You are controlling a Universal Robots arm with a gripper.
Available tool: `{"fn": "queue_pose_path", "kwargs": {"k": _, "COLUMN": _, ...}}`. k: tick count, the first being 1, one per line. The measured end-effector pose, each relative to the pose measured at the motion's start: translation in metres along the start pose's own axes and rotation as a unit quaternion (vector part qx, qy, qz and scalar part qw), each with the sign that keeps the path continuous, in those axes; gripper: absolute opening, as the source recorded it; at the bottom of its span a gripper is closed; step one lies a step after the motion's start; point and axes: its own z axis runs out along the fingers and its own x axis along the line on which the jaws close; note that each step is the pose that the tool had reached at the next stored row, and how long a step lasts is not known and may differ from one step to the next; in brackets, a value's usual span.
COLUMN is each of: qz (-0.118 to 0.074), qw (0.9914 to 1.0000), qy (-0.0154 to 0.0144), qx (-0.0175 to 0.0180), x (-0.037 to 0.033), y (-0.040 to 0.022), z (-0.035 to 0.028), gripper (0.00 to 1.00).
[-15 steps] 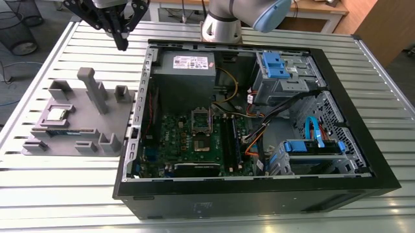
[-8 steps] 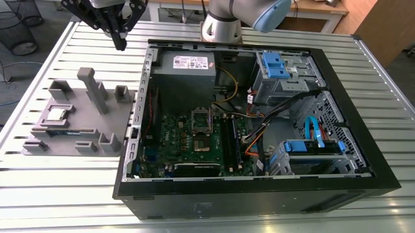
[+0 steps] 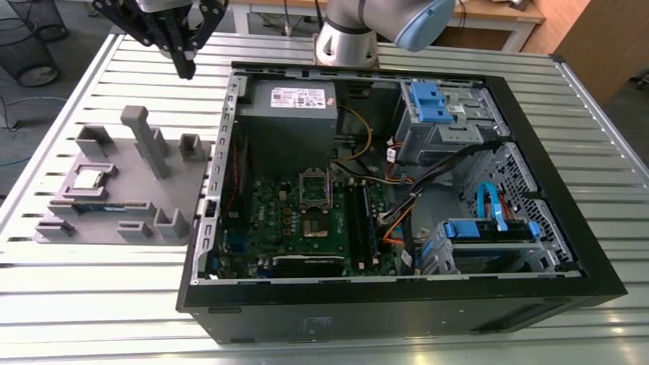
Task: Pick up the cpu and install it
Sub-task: 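Reach for the cpu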
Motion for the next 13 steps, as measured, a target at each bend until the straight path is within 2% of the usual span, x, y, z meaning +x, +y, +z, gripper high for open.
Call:
{"fn": "queue_pose_path", "kwargs": {"k": 9, "qz": 0.000, "qw": 1.00000, "qy": 0.0000, "qx": 0.0000, "x": 0.0017, "y": -0.0001, "z": -0.0001, "gripper": 0.11}}
{"fn": "queue_pose_path", "kwargs": {"k": 11, "qz": 0.000, "qw": 1.00000, "qy": 0.0000, "qx": 0.0000, "x": 0.0068, "y": -0.0005, "z": -0.0003, "gripper": 0.11}}
{"fn": "queue_pose_path", "kwargs": {"k": 13, "qz": 0.000, "qw": 1.00000, "qy": 0.0000, "qx": 0.0000, "x": 0.0070, "y": -0.0005, "z": -0.0004, "gripper": 0.11}}
